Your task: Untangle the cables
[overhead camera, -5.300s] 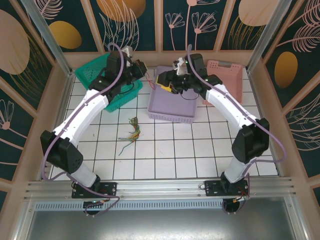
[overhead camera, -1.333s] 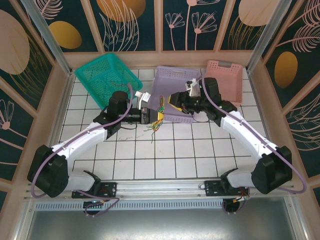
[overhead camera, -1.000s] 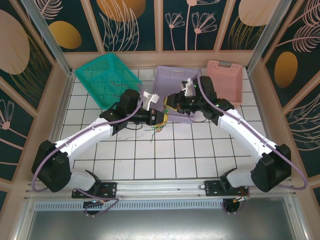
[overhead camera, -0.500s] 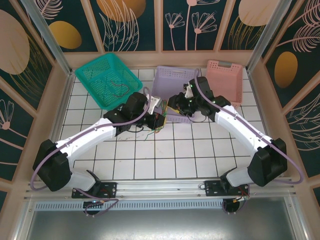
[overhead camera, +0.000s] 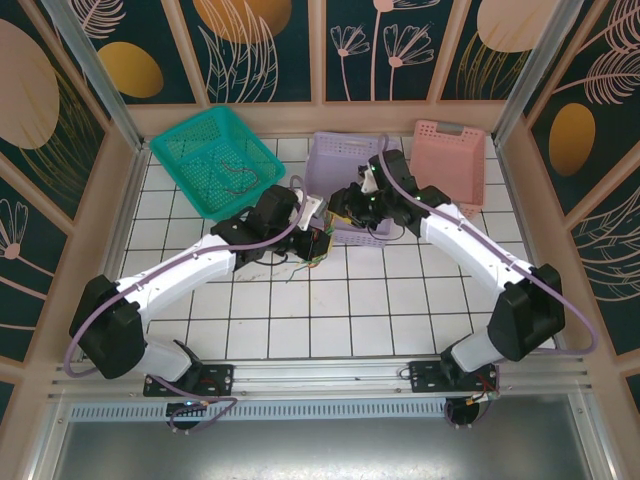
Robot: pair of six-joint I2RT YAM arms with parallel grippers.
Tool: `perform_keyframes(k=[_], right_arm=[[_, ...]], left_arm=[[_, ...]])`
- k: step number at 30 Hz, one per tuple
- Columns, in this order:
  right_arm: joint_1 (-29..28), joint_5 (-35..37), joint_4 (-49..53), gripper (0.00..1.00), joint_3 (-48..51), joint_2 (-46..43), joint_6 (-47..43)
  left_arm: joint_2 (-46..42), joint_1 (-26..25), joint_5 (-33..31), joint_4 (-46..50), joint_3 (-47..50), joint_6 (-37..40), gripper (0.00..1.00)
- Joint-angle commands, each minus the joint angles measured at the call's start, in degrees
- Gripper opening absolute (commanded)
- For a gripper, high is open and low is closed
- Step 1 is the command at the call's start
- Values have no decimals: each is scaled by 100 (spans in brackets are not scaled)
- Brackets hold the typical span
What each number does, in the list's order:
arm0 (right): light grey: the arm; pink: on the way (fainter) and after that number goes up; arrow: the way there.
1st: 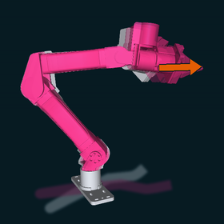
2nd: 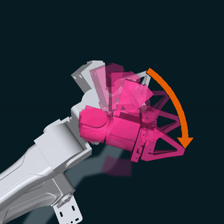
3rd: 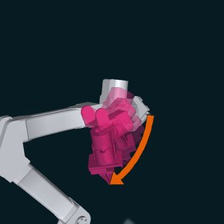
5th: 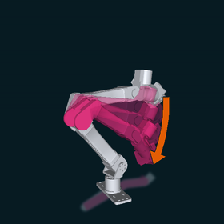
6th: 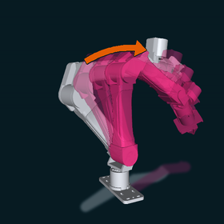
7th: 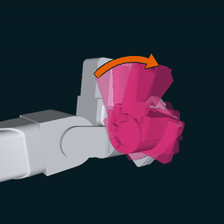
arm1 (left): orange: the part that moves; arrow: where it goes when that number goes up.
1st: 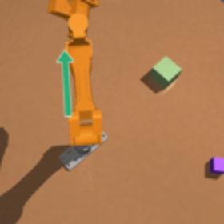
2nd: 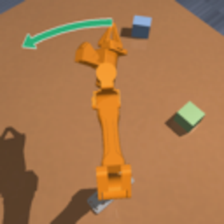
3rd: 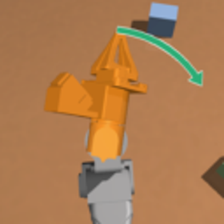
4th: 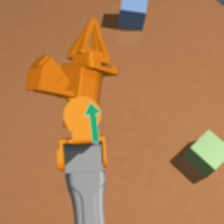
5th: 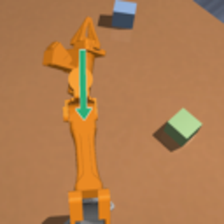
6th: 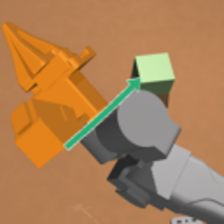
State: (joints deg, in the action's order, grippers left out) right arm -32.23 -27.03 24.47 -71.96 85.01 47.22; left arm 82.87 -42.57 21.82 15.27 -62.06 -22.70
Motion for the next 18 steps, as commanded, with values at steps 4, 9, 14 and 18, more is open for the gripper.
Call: perform_keyframes(k=[4,9,14,18], right_arm=[[-71,-119,-26,20,-195,94,-32],[-72,-53,138,10,-195,88,-107],[-69,97,292,0,-195,64,-247],[-56,276,304,0,-177,-69,-349]], left_arm=[[90,-96,15,3,-219,99,0],[109,-135,-53,28,-226,97,0],[116,-170,-133,103,-254,118,0],[142,-190,-235,202,-236,114,0]])
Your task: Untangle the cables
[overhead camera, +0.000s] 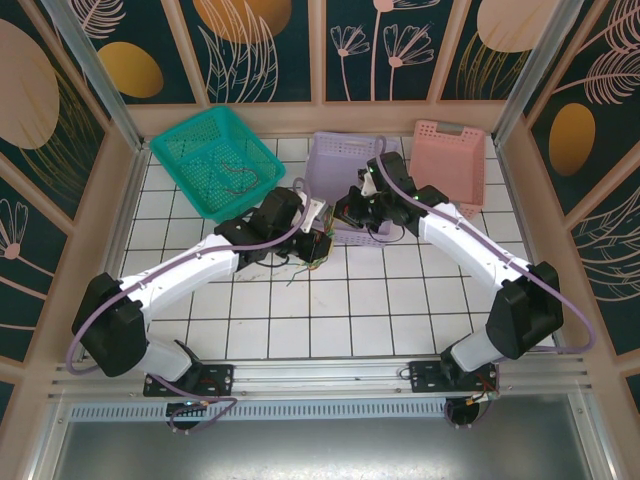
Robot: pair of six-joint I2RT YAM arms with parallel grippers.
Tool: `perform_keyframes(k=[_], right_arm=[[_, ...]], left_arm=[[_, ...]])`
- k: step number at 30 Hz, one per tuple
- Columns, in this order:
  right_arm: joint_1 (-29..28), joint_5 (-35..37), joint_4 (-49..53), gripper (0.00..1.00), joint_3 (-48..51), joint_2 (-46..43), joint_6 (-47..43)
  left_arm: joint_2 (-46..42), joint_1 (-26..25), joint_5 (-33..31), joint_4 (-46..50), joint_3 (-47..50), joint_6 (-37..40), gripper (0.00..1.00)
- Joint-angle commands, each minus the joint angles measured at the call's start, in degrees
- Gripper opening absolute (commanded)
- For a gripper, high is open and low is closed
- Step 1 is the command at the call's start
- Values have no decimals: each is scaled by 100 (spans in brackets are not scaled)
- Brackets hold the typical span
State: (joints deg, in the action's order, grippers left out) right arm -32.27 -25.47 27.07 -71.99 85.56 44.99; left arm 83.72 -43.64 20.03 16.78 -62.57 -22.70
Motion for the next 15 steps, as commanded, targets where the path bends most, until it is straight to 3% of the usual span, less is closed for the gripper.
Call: perform_keyframes(k=[1,6,9,15], right_arm=[[-51,182,54,0,-152,-174,-163],[-1,419,32,0,184,-539,-229],[59,523,-29,0,495,-790,-141],[318,552,-138,0,946,-1005,-17]], left_arm=[[73,-86,-89,83,-167,108,0],[190,-108,-278,344,-67,107,0],[293,-136,-371,558,82,202,11],[424,-156,-583,934,331,476,15]])
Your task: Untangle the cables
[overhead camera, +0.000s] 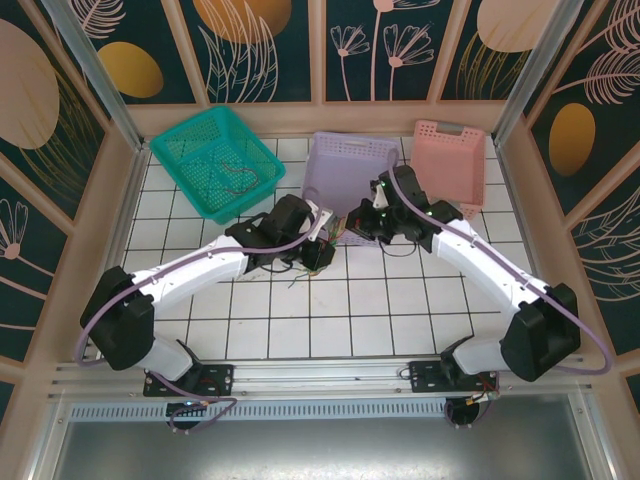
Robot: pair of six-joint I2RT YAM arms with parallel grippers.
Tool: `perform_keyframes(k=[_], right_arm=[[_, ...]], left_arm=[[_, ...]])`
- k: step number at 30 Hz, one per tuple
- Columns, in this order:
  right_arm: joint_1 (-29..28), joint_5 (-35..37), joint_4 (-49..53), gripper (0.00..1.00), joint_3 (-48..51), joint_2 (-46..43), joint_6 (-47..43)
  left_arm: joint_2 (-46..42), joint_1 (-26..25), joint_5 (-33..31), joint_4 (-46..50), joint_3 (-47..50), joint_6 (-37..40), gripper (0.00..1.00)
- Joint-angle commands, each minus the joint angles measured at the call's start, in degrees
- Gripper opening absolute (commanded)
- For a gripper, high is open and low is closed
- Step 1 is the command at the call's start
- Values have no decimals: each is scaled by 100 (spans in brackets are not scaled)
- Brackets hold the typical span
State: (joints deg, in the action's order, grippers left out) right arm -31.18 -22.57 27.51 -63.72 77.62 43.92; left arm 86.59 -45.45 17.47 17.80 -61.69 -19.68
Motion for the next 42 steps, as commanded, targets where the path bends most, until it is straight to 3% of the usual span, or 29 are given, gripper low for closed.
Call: perform_keyframes(k=[1,5,22,27,32,37,40,42], right_arm=[[211,293,-184,0,165,-220,82],[226,342,-271,0,423,-304,111],[612,635,37,0,484,-799,-24],[605,-89,-528,0,778,-763,-208],[533,-332,-562,0,993,-773,-732],[437,-157,-219,0,1048,-725,-1072],[182,34,-117,0,1105,-583,-1253],[-161,270,-87,0,1157,-425,-1382]], left_arm=[[172,22,-338,880,258,211,17],[240,19,-348,944,278,270,26],[553,2,-696,1475,562,497,33],[276,1,-172,1047,562,122,47],[-87,4,213,379,729,-544,51],[-92,18,-392,672,553,-781,48],[-285,143,-1269,989,184,-1315,62],[-259,423,-1506,1305,-1,-1765,65]])
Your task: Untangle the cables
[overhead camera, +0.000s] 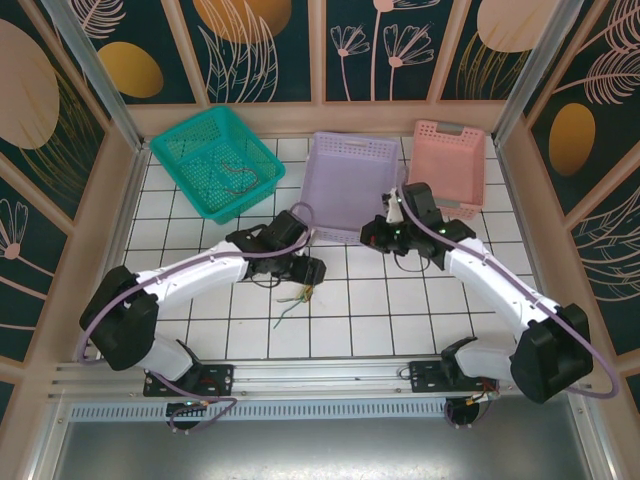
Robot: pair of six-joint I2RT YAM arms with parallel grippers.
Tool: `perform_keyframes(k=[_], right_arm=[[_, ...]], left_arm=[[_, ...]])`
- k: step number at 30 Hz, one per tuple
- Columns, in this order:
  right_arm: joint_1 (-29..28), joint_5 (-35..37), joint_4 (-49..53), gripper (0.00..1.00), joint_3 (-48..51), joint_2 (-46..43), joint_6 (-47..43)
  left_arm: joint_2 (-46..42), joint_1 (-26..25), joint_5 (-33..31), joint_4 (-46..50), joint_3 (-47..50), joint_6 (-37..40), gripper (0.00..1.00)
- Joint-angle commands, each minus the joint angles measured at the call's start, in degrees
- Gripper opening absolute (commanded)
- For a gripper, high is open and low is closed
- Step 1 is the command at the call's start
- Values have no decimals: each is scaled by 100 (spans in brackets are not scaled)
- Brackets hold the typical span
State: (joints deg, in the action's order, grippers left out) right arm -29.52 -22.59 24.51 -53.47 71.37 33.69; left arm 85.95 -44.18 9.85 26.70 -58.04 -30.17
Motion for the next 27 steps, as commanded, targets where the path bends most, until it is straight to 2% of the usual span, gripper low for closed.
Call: perform_keyframes(k=[1,3,5,7,9,14,18,21,27], right_arm=[[-550,326,157,0,170,287,-412],[-969,392,-55,9,264,445,-459],[-1380,353,-357,24,371,632,-439],[-1671,209,-743,36,500,798,-382],[-1845,74,-1019,44,593,940,-288],[-1835,239,-1100,46,722,888,50],[-1644,329,-1318,46,1061,444,523],[-1511,407,-1413,46,1253,78,791],[-1284,464,-1358,45,1383,-346,981]], left_arm=[[-139,486,-748,579,-420,-1075,67],[17,746,-575,712,-407,-1625,69],[212,840,-304,525,-311,-2086,70],[372,834,153,-99,-85,-2507,70],[523,840,592,-775,152,-2910,71],[887,801,844,-855,192,-3082,69],[1143,511,867,-535,22,-3045,66],[1530,254,504,-11,-216,-2954,64],[1926,81,-109,414,-460,-2631,58]])
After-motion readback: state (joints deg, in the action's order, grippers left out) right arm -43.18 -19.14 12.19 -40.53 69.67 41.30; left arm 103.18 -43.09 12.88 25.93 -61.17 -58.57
